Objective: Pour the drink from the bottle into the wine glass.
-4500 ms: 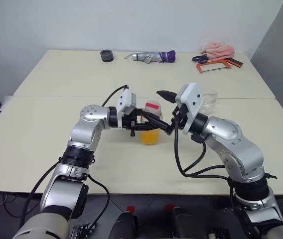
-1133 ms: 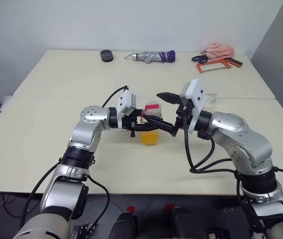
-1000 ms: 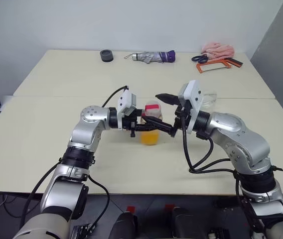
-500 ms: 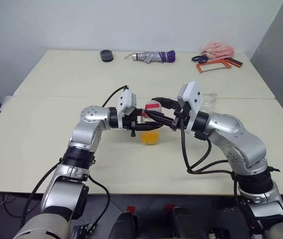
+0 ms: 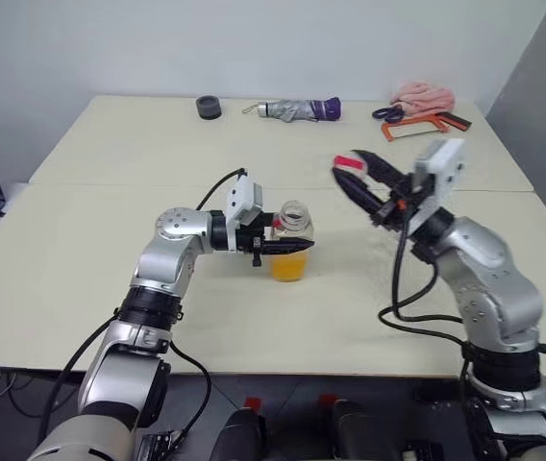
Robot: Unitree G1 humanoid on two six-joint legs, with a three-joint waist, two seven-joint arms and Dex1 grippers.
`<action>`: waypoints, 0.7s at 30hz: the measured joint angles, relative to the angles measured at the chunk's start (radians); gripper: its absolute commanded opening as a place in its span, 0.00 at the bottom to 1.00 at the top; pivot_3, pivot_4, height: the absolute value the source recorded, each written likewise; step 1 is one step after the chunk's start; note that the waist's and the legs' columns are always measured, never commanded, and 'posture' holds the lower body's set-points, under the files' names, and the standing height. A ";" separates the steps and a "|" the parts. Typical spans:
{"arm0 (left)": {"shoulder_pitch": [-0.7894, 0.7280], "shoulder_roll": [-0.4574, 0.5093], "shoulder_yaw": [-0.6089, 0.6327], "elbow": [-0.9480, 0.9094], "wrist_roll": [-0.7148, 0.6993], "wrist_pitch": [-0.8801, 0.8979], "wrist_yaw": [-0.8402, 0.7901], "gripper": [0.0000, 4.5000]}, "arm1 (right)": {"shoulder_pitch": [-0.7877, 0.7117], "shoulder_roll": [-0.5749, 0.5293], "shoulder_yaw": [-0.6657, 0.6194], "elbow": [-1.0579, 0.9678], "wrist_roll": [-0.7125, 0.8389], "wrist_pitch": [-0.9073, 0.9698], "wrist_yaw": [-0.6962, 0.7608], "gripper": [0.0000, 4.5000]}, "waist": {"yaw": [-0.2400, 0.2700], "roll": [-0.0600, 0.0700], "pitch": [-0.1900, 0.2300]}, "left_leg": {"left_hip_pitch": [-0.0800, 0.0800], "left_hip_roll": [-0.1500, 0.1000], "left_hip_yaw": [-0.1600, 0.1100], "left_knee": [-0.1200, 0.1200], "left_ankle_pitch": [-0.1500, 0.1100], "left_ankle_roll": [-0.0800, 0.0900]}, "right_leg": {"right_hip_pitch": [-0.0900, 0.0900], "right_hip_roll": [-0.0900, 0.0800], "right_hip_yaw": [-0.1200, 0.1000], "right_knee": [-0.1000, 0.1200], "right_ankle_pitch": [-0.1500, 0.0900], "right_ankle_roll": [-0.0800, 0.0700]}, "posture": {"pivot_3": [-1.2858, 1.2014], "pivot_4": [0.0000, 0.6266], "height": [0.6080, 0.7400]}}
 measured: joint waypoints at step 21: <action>0.031 0.003 0.066 -0.033 -0.024 0.034 0.133 0.39 | 0.492 -0.063 -0.234 0.261 -0.161 -0.053 -0.138 1.00 | 0.006 0.001 0.000 | 0.003 0.000 0.003 0.000 0.000 0.000 | 0.001 0.003 0.003 0.001 0.000 0.000 | 0.52 0.24 1.00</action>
